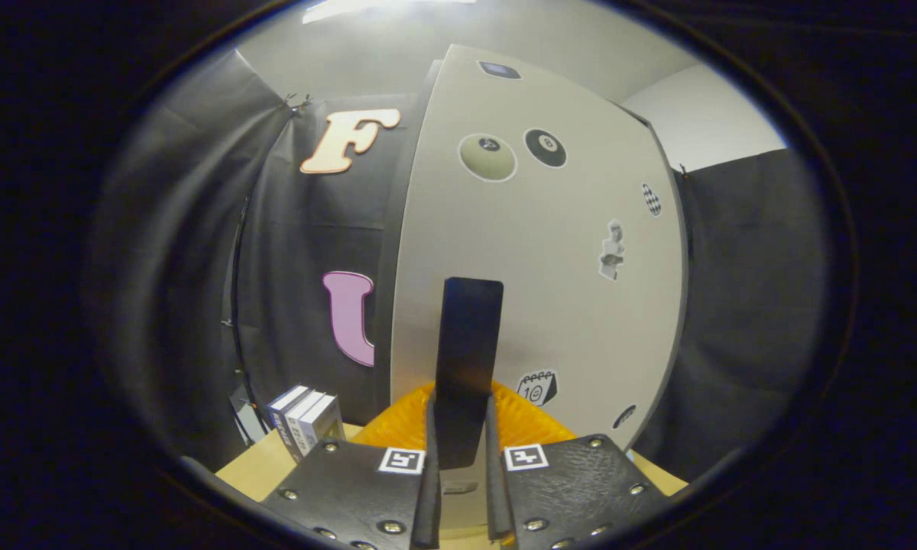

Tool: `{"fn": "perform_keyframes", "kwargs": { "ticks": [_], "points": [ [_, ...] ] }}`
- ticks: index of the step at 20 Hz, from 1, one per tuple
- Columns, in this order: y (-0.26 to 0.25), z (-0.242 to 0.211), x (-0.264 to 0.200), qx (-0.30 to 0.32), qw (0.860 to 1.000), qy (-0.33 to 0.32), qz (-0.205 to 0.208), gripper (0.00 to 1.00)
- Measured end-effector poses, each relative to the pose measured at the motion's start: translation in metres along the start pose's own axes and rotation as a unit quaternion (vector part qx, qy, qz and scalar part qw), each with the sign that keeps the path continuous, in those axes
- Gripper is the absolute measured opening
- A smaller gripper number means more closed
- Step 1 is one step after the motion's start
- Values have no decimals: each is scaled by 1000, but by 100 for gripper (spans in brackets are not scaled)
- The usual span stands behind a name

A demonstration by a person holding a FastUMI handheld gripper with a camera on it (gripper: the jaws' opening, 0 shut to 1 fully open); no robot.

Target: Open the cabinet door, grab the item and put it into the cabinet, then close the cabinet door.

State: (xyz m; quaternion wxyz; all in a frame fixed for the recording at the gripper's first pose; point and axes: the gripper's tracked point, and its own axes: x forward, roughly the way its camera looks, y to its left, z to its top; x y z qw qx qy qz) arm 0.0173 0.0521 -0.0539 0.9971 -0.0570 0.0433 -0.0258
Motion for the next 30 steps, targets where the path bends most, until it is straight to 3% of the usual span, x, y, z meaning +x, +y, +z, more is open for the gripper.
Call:
{"fn": "perform_keyframes", "kwargs": {
  "ticks": [1,9,21,30],
  "points": [
    [-4,1,-9,12,1000,1,8,17],
    [-29,1,-35,30,999,12,-18,17],
    [-85,-5,-73,35,995,23,-90,16],
    [-118,-7,-87,19,998,29,-55,16]
  ]
}}
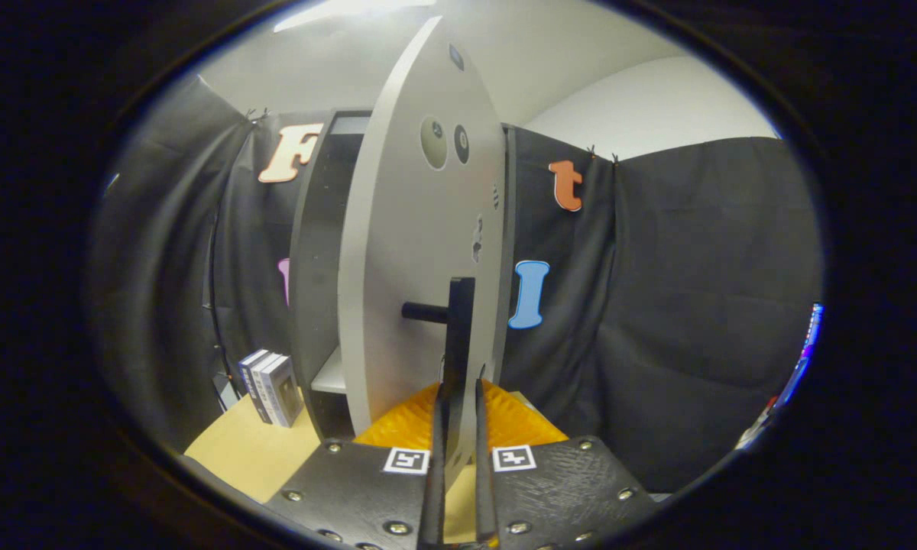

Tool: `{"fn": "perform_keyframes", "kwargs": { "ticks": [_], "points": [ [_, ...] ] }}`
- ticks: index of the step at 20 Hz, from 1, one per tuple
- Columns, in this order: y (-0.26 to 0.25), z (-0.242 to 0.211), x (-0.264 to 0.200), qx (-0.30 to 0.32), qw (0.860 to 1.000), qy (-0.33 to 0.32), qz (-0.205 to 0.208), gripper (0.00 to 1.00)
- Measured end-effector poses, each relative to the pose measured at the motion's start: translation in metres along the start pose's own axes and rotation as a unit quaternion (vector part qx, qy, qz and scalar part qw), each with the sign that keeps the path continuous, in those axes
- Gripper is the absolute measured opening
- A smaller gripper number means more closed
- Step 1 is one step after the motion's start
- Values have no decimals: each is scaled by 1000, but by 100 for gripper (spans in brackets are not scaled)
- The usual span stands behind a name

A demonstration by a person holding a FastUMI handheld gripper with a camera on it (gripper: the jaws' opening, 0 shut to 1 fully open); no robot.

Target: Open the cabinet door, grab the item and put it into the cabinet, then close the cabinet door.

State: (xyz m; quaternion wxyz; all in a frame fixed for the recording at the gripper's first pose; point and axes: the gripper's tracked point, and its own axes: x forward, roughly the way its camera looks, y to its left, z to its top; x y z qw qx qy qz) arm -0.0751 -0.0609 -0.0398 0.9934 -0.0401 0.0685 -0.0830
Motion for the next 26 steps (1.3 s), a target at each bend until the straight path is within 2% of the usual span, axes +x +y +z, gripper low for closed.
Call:
{"fn": "perform_keyframes", "kwargs": {
  "ticks": [5,7,13,16,19,22,26],
  "points": [
    [-46,5,1,-4,1000,-10,-21,16],
    [-65,3,4,13,1000,-11,-11,12],
    [-86,-2,10,14,999,-7,32,12],
    [-96,-5,10,16,999,-3,40,12],
    [-111,-8,-5,-14,1000,-9,13,12],
    [-128,-16,-23,-44,998,-8,-48,12],
    [-139,-28,-47,-15,993,14,-117,12]
  ]
}}
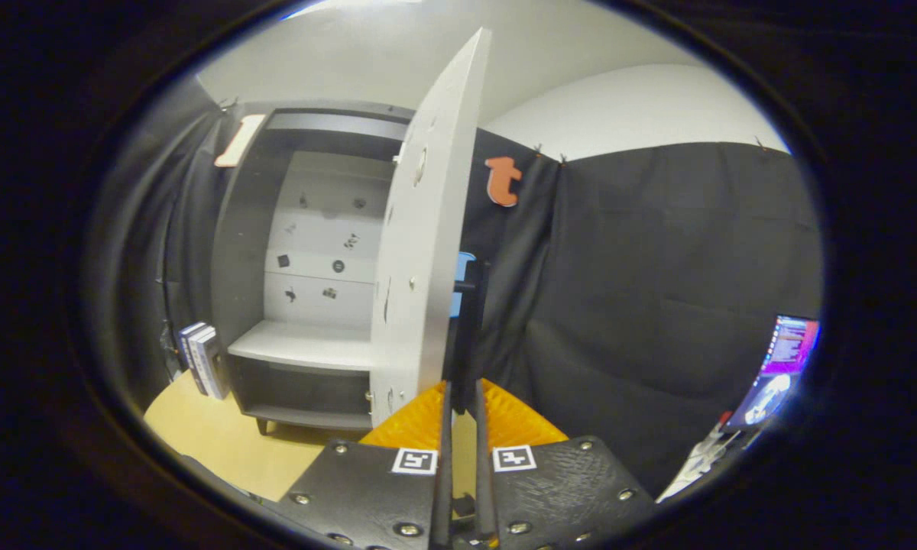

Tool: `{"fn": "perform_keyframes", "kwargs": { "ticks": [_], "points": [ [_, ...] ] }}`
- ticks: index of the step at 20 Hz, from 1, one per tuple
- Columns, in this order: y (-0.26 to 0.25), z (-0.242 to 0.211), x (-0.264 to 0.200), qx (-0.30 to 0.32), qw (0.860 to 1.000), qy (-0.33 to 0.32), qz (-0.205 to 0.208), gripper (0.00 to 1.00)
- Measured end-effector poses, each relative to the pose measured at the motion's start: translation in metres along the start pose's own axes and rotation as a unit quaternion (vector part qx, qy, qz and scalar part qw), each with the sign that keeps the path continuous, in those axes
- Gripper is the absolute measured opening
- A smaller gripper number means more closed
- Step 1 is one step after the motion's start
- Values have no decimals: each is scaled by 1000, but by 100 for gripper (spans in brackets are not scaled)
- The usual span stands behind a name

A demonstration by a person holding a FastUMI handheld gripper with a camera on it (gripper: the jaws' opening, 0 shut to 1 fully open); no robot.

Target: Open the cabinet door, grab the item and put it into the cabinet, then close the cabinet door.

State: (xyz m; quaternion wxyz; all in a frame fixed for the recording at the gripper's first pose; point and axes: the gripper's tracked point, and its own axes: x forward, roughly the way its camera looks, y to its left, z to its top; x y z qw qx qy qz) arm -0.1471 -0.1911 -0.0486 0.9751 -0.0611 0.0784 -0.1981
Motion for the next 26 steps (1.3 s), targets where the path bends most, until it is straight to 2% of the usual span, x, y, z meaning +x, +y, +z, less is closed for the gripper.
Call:
{"fn": "perform_keyframes", "kwargs": {
  "ticks": [2,5,9,16,22,23,25,26],
  "points": [
    [3,-4,-14,15,1000,7,-16,12],
    [26,-13,-32,10,1000,16,-12,12],
    [78,-32,-42,9,999,38,26,12],
    [155,-89,-17,2,991,94,97,12],
    [212,-159,19,-35,974,156,161,13],
    [222,-173,19,-39,968,172,177,15],
    [236,-206,31,-52,959,203,193,28],
    [241,-222,35,-58,954,218,200,28]
  ]
}}
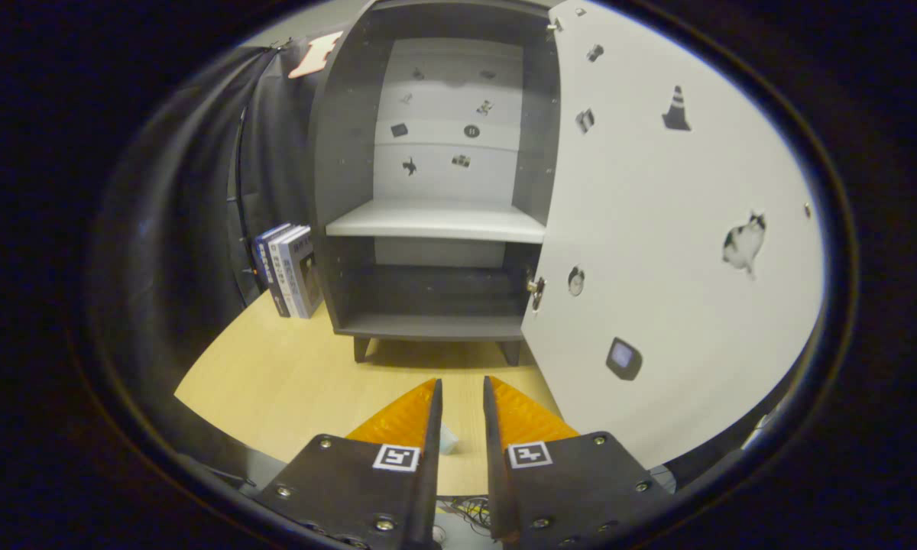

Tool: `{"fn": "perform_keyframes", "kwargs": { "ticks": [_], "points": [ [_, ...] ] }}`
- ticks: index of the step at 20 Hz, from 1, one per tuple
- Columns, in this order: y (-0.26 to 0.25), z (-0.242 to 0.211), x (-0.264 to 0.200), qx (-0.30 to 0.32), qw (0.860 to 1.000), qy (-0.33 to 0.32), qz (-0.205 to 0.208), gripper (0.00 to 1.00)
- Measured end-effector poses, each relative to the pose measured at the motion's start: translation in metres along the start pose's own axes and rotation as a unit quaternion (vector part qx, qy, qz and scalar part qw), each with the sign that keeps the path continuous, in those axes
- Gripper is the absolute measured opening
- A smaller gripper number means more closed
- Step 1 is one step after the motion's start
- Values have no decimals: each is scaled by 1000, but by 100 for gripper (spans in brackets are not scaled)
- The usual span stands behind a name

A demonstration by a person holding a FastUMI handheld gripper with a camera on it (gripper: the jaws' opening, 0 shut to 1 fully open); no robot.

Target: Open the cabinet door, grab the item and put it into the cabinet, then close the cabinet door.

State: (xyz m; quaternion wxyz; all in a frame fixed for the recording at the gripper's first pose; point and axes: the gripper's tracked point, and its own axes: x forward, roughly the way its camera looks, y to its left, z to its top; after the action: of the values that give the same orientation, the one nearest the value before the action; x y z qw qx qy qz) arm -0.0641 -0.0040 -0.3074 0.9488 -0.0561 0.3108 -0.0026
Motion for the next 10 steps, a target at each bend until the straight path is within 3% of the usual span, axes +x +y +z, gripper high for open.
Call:
{"fn": "perform_keyframes", "kwargs": {
  "ticks": [2,10],
  "points": [
    [7,-23,23,-6,999,33,11,33],
    [13,-113,95,-22,988,152,34,34]
  ]
}}
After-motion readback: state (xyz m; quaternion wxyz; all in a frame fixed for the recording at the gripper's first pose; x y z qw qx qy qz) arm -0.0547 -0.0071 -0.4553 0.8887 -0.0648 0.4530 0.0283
